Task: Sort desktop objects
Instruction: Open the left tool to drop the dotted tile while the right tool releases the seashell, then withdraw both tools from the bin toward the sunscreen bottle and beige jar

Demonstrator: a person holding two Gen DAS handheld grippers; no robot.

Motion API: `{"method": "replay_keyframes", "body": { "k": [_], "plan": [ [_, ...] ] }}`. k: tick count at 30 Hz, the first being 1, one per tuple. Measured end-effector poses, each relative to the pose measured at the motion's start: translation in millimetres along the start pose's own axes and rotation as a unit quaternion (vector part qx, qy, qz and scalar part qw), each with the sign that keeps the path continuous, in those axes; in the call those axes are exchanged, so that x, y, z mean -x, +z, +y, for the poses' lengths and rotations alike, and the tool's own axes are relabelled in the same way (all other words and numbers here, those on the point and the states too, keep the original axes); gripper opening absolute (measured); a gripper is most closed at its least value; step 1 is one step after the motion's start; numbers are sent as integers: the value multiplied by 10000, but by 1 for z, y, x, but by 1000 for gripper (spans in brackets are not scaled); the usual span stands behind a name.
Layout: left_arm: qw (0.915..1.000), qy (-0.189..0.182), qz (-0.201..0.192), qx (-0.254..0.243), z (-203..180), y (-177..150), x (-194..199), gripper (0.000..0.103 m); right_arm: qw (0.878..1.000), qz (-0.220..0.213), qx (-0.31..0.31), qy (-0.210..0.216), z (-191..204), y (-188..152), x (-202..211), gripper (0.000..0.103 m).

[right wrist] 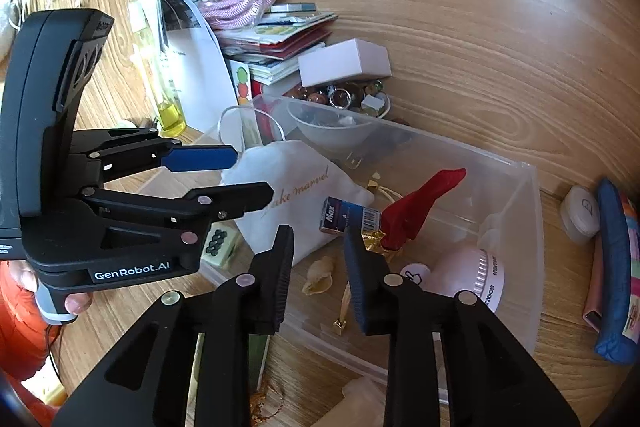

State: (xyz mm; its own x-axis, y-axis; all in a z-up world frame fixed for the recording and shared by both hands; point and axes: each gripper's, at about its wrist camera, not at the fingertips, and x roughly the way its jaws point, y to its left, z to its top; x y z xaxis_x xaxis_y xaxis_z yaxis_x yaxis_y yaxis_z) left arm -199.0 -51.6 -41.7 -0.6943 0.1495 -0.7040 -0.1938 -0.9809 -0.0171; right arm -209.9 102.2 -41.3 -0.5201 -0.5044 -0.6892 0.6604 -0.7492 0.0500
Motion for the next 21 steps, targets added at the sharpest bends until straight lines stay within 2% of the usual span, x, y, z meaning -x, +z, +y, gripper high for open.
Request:
{"method": "replay_keyframes", "body": {
  "k": [5,7,8,9,11,15,18,21],
  "plan": [
    [9999,31,-96,-46,-1,0,5,46,9998,-88,143,-121,3,3,9,25],
    [9999,48,-139,-37,-1,1,9,47,9994,-136,194,-244,5,5,15,29],
    [9998,112,-174,-45,-2,2,13,48,9991,-166,214,-312,6,6,19,35],
    [9996,162,-216,-62,-3,3,16,52,9986,-230,238,-406,7,7,25,43],
    [9989,270,-355,-115,-6,4,26,59,9974,-360,267,-559,10,8,36,52],
    [9970,421,-584,-286,-15,3,48,63,9953,-528,284,-759,13,3,60,56],
    [9955,445,-741,-381,-22,-1,65,73,9935,-626,248,-918,14,-4,77,63],
    [9943,448,-861,-453,-30,-8,82,75,9924,-712,162,-991,16,-12,92,64]
  ]
}}
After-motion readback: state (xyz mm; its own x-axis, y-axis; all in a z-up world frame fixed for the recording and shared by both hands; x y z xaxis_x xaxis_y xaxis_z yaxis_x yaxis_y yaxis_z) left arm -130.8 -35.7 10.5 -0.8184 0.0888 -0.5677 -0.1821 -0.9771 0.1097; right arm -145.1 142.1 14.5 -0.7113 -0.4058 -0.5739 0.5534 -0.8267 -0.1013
